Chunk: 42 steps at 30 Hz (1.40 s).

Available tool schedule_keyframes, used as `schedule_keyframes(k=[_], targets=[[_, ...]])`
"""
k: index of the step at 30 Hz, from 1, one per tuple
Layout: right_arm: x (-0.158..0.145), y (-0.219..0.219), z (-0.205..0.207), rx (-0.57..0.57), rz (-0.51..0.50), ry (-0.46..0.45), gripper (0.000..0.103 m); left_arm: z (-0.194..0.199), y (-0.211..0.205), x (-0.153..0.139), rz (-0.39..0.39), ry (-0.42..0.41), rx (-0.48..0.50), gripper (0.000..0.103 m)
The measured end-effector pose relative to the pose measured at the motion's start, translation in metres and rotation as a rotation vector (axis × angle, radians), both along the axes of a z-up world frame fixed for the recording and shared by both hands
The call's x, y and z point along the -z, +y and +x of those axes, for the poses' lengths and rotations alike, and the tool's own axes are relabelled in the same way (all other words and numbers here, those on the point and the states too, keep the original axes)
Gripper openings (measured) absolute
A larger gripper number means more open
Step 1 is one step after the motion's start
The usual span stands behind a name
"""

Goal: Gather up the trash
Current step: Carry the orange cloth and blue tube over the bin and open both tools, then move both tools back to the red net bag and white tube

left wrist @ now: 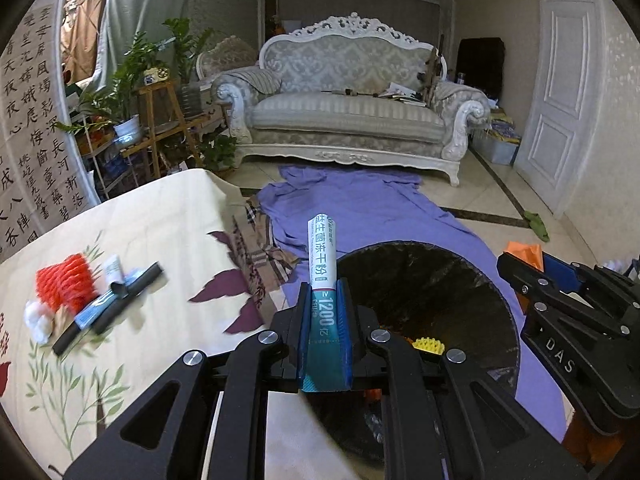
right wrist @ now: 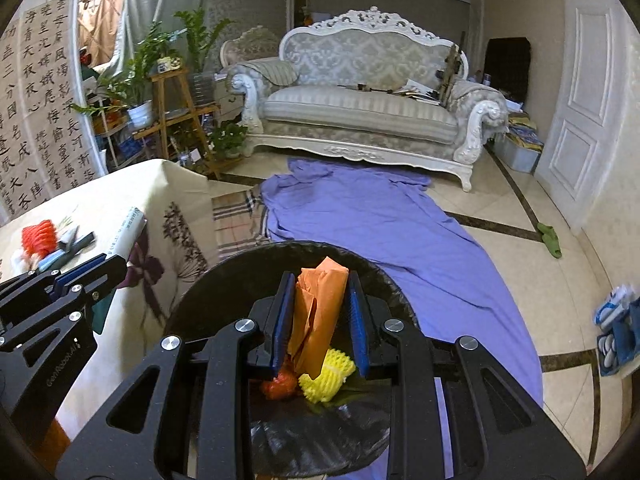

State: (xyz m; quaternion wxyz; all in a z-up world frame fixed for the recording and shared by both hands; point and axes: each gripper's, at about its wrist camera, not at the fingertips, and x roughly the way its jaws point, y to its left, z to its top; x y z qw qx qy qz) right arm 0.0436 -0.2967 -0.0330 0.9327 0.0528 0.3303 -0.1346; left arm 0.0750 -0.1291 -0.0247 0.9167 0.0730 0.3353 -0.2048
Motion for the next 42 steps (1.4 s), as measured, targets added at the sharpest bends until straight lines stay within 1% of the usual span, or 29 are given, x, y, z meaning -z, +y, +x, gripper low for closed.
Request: schedule_keyframes(k=[3,4,5,6,7,9,11,13,16,20,23,33,37,39,42], targets=[[0.009,-0.006,0.005,0.013,0.010,0.017,0.026,0.005,-0.006,0.005,0.018,0.008,0.001,0.016],[0.013,-0.007,0.007,0.014,0.014,0.025,0.026,0.006,-0.007,0.007,0.021,0.012,0.000,0.022],[0.015,-0.008,0.007,0.013,0.017,0.029,0.026,0.008,-0.008,0.009,0.024,0.019,0.001,0.031],[0.017,-0.010,0.008,0.017,0.019,0.034,0.027,0.008,-0.009,0.012,0.029,0.025,-0.001,0.037],[0.019,-0.011,0.009,0.022,0.018,0.037,0.028,0.009,-0.008,0.014,0.033,0.029,-0.008,0.045],[0.021,-0.013,0.008,0.034,0.016,0.036,0.045,0.009,-0.007,0.017,0.037,0.035,-0.014,0.049],[0.020,-0.014,0.008,0.041,0.022,0.032,0.047,0.010,-0.003,0.018,0.037,0.046,-0.028,0.059],[0.019,-0.013,0.007,0.042,0.022,0.035,0.048,0.012,0.003,0.017,0.021,0.050,-0.048,0.064],[0.017,-0.013,0.005,0.036,0.026,0.029,0.048,0.011,0.012,0.014,0.020,0.049,-0.072,0.069],[0.014,-0.005,0.003,0.020,0.028,0.024,0.048,0.007,0.029,0.009,0.025,0.042,-0.110,0.070],[0.010,0.007,0.003,-0.011,0.031,0.018,0.048,0.004,0.052,0.005,0.025,0.038,-0.156,0.071],[0.000,0.082,0.023,-0.174,0.026,0.012,0.048,0.011,0.153,-0.001,0.027,0.045,-0.368,0.071],[-0.004,0.113,0.033,-0.242,0.013,0.011,0.048,0.027,0.186,-0.002,0.027,0.048,-0.432,0.072],[-0.007,0.127,0.040,-0.271,0.003,0.010,0.048,0.037,0.196,-0.005,0.012,0.048,-0.450,0.072],[-0.013,0.145,0.050,-0.307,-0.008,0.003,0.048,0.053,0.203,-0.008,0.020,0.036,-0.452,0.072]])
